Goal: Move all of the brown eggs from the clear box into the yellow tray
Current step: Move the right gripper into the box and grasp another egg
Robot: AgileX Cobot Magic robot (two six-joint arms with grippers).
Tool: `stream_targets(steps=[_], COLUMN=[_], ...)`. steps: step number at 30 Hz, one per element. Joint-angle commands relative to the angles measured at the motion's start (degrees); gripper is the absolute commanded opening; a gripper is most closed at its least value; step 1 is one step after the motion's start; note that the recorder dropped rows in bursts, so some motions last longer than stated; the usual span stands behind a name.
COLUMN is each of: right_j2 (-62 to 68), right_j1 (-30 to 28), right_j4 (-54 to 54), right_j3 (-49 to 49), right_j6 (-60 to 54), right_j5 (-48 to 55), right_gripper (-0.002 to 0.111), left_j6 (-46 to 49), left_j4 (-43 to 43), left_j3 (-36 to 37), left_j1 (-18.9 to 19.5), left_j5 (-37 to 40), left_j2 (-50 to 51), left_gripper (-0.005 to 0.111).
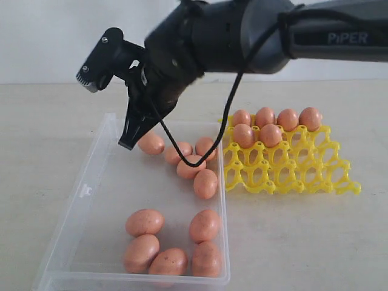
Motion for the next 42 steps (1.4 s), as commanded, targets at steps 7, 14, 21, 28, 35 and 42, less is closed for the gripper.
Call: stream_targets(steps=[7, 14, 21, 28, 35, 42], right_j2=[10.3, 13.5, 13.6, 16.6, 19.4, 21.3], right_j1=[-1.8, -1.8, -1.8, -1.8, -1.8, -1.8], right_j4=[18.8, 18.3, 17.9, 4.2, -7.5, -7.4], right_j3=[-16.3, -16.3, -16.3, -16.3, -16.3, -16.3], right_j6=[-19.6, -18.2, -15.1, -0.7, 10.1, 10.1], right_j5=[13.7, 9.2, 6.6, 4.8, 5.5, 1.9], right_gripper=[0.0, 0.008, 0.058, 0.058, 0.058, 0.058], left_j6=[-0.4, -0.4, -0.4, -0.4, -0.4, -0.4], left_j4=[0.0, 0.0, 0.0, 0.0, 0.0, 0.0], left_j3=[0.2, 0.2, 0.2, 0.2, 0.2, 0.2], left_j1=[-0.1, -0.1, -0.1, -0.1, -0.1, -0.1], left_j5=[0.1, 0.1, 0.1, 0.1, 0.1, 0.1], left_j2=[0.0, 0.0, 0.0, 0.0, 0.0, 0.0], left_gripper=[0.001, 0.001, 0.001, 0.001, 0.001, 0.001])
